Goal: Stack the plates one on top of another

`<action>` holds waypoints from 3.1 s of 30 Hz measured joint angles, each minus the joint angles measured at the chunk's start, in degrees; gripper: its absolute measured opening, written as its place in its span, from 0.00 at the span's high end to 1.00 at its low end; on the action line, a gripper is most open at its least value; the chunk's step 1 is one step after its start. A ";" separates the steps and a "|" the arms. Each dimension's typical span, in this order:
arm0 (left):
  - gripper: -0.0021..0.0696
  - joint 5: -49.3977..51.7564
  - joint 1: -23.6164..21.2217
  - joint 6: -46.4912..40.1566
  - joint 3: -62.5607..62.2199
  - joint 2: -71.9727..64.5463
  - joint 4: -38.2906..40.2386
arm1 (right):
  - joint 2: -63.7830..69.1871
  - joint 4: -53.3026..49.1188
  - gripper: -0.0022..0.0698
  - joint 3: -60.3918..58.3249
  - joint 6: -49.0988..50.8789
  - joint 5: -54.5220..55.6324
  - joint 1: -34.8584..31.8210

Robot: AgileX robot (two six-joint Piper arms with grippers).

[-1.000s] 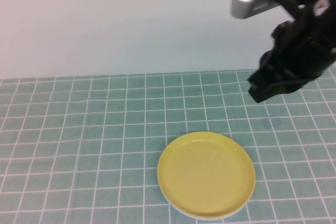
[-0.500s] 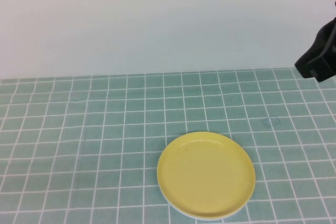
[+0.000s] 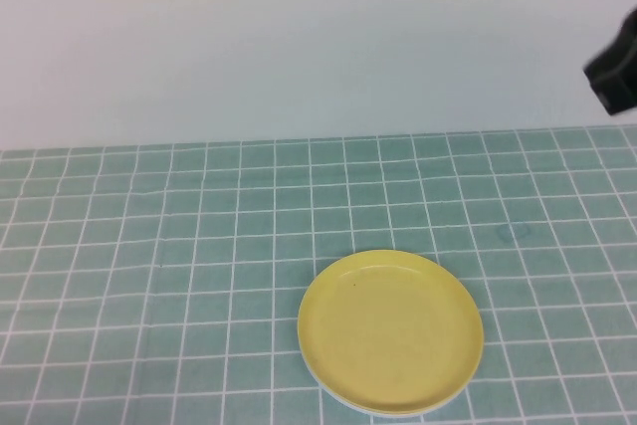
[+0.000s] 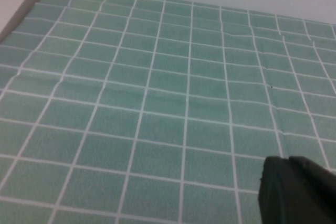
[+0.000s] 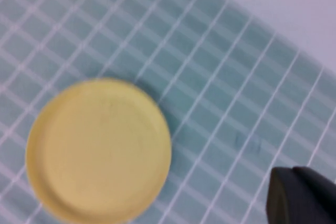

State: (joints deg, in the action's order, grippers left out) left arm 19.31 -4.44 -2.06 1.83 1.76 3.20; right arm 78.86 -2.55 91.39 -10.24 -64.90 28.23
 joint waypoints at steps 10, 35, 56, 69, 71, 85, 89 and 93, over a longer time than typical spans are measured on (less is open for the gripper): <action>0.97 -0.39 0.00 0.00 0.00 -0.25 0.00 | -6.87 -0.35 0.97 -11.64 -0.08 14.12 0.00; 0.97 -0.39 0.00 0.00 0.00 -0.25 0.00 | -35.63 -8.12 0.97 -55.17 1.12 47.39 -11.31; 0.97 -0.39 0.00 0.00 0.00 -0.25 0.00 | -59.07 -8.28 0.97 -69.52 2.94 46.70 -26.71; 0.97 -0.39 0.00 0.00 0.00 -0.25 0.00 | -58.68 -8.18 0.97 -70.85 2.94 47.45 -26.71; 0.97 -0.39 0.00 0.00 0.00 -0.25 0.00 | -58.83 -8.29 0.97 -72.74 2.94 47.45 -26.71; 0.97 -0.39 0.00 0.00 0.00 -0.25 0.00 | -71.14 -8.37 0.97 -89.86 8.84 54.44 -29.42; 0.97 -0.39 0.00 0.00 0.00 -0.25 0.00 | -73.90 -8.37 0.97 -92.47 9.37 53.73 -29.68; 0.97 -0.39 0.00 0.00 0.00 -0.25 0.00 | -76.07 -6.55 0.97 -92.88 10.55 50.18 -29.68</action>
State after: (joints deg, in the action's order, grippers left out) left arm 18.92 -4.44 -2.06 1.83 1.51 3.20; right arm 2.79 -9.10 -1.49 0.31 -14.72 -1.45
